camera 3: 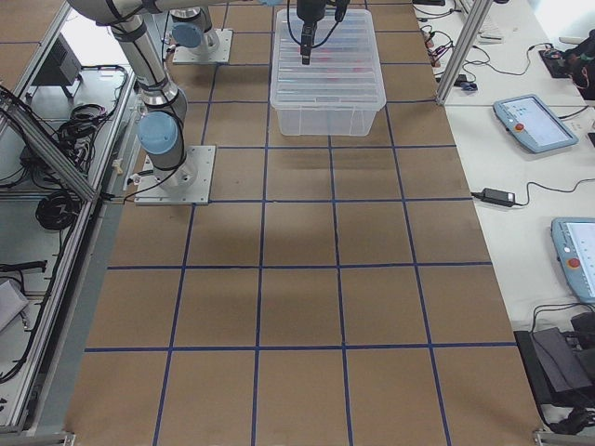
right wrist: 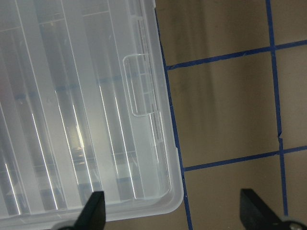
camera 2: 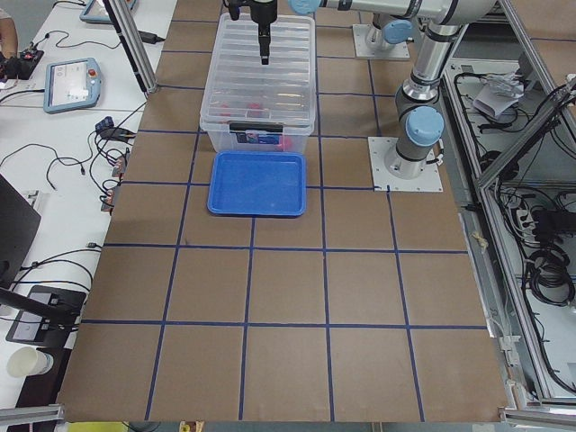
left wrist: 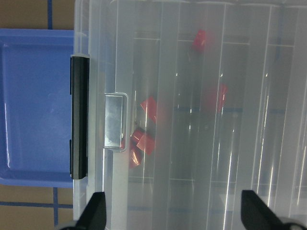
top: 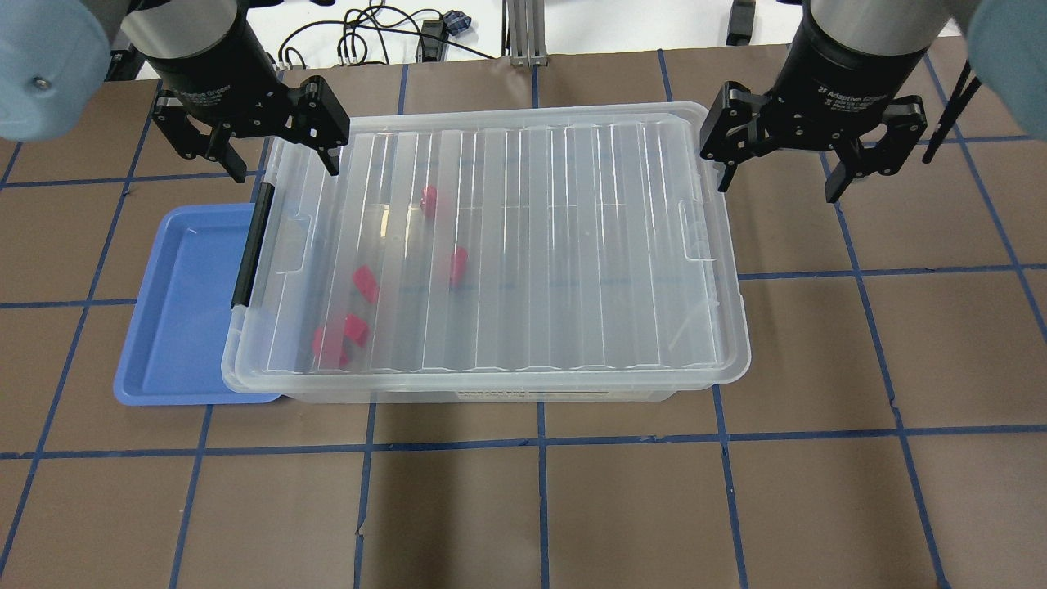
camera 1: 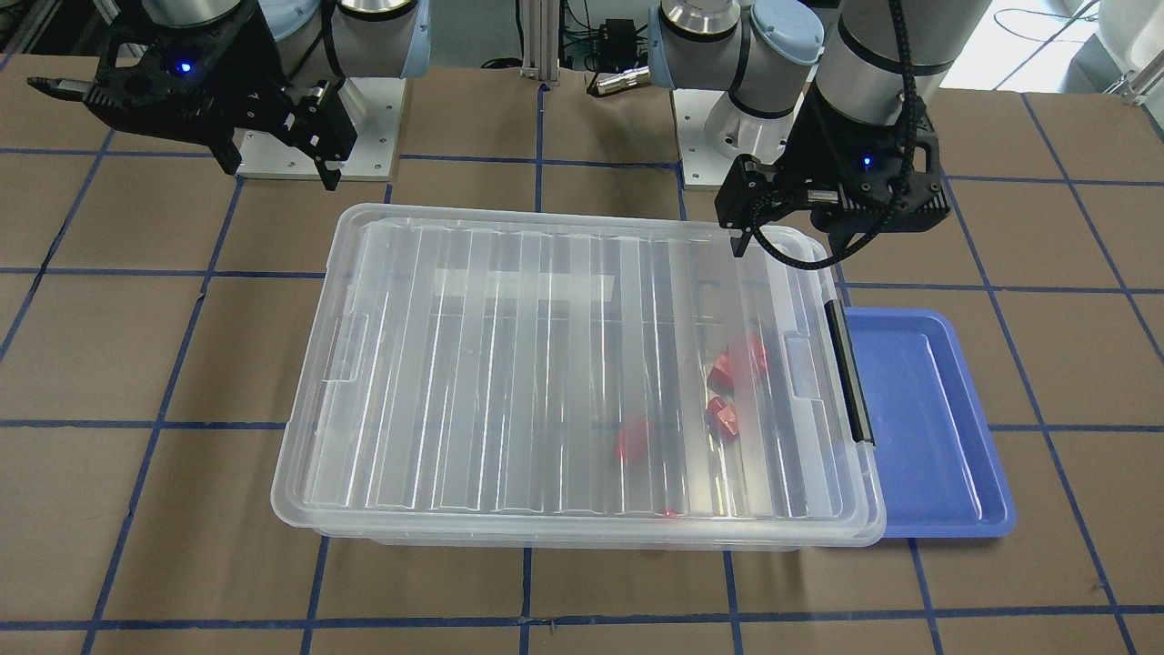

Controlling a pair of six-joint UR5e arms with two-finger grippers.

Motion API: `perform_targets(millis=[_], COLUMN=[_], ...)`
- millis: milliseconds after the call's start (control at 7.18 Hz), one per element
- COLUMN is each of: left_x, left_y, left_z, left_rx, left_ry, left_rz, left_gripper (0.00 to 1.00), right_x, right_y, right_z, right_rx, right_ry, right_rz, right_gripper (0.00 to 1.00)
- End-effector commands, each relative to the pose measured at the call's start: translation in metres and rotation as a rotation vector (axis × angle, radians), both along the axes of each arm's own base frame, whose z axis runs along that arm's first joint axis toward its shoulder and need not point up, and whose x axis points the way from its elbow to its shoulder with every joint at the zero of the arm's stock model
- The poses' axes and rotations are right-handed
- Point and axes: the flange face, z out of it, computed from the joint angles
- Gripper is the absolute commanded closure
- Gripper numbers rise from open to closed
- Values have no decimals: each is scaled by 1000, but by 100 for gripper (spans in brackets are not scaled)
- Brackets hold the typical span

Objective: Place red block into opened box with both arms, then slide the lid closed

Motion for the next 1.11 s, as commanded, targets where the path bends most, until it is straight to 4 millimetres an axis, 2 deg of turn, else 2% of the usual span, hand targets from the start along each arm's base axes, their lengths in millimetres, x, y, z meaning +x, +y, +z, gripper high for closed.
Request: perform_targets(millis=[0, 278, 418, 557, 696, 835, 975], left_x=[-1, -1, -1, 2, -1, 2, 1], left_y=[7, 8, 11, 10, 9, 10, 11], left_z=[5, 8, 15, 12, 17, 11, 19], left_rx=[-6, -10, -26, -18, -31, -21, -36], left_ry=[2, 2, 3, 7, 26, 24, 27], left_rz=[-6, -5, -7, -1, -2, 4, 2], left_gripper=[0, 0, 0, 0, 0, 0, 0], right_x=[-1, 1, 0, 0, 0, 0, 0], right_y=[0, 2, 2, 1, 1, 2, 1], right_z=[-1, 0, 0, 0, 0, 1, 1], right_rx=[0, 2, 2, 0, -1, 0, -3], right_ry=[3, -3, 1, 3, 3, 3, 1], right_rz=[1, 1, 2, 2, 2, 1, 2], right_gripper=[0, 0, 0, 0, 0, 0, 0])
